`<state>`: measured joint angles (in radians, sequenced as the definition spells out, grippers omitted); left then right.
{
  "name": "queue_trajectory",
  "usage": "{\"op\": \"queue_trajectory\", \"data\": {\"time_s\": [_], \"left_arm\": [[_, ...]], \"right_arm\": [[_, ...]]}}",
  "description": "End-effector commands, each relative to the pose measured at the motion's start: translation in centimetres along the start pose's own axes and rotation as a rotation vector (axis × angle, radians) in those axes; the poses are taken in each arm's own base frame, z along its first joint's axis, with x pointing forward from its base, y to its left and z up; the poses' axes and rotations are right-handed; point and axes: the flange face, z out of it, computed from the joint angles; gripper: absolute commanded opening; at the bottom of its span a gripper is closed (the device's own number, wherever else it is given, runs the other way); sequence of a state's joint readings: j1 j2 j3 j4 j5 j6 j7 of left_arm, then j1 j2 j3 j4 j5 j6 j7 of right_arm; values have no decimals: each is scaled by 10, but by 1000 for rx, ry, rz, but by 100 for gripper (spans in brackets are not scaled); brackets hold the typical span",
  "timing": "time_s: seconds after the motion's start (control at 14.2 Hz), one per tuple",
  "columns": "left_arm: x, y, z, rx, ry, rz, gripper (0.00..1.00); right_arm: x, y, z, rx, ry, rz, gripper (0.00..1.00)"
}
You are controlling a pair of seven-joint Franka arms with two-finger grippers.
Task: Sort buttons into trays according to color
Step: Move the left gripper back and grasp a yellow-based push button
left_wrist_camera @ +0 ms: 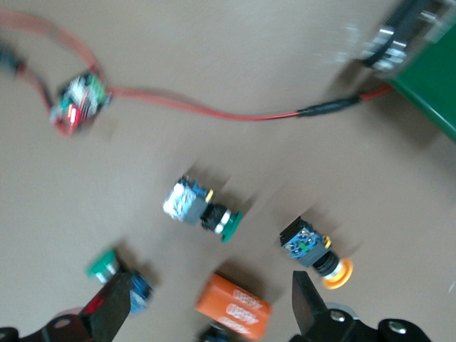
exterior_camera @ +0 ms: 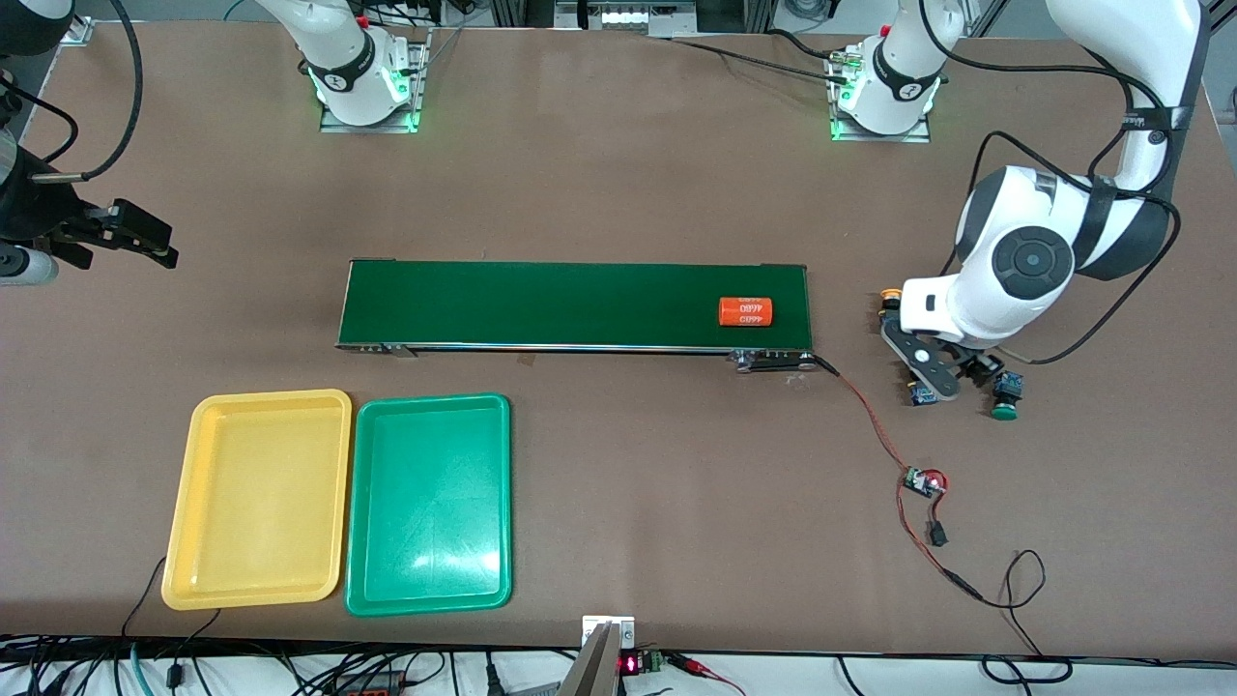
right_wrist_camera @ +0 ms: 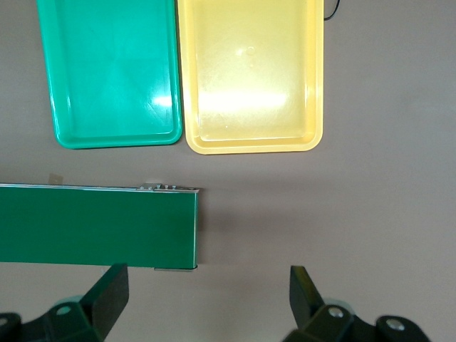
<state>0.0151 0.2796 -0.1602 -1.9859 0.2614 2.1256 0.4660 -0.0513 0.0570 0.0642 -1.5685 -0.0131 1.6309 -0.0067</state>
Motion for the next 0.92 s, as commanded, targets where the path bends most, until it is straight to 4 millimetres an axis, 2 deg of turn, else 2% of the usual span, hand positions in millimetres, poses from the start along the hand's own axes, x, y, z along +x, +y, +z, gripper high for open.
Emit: {"op": "queue_trajectory", "data": {"time_s": [0.0, 0.14, 0.35, 0.42, 0.85], "left_arm": [[-15, 9, 17, -100, -35, -428, 100], [-25, 18, 39, -173, -76, -643, 100], [-36, 24, 63, -209, -127, -752, 100], [-37, 29, 74, -219, -148, -763, 100], [-32, 37, 111, -226, -124, -740, 100]], "right_arm": [[-3, 2, -1, 11, -2, -3, 100], [-3, 1, -1, 11, -2, -4, 100], [-3, 2, -1, 11, -2, -3, 100], [-3, 0, -1, 11, -2, -4, 100], [-3, -1, -1, 11, -2, -6, 100]]}}
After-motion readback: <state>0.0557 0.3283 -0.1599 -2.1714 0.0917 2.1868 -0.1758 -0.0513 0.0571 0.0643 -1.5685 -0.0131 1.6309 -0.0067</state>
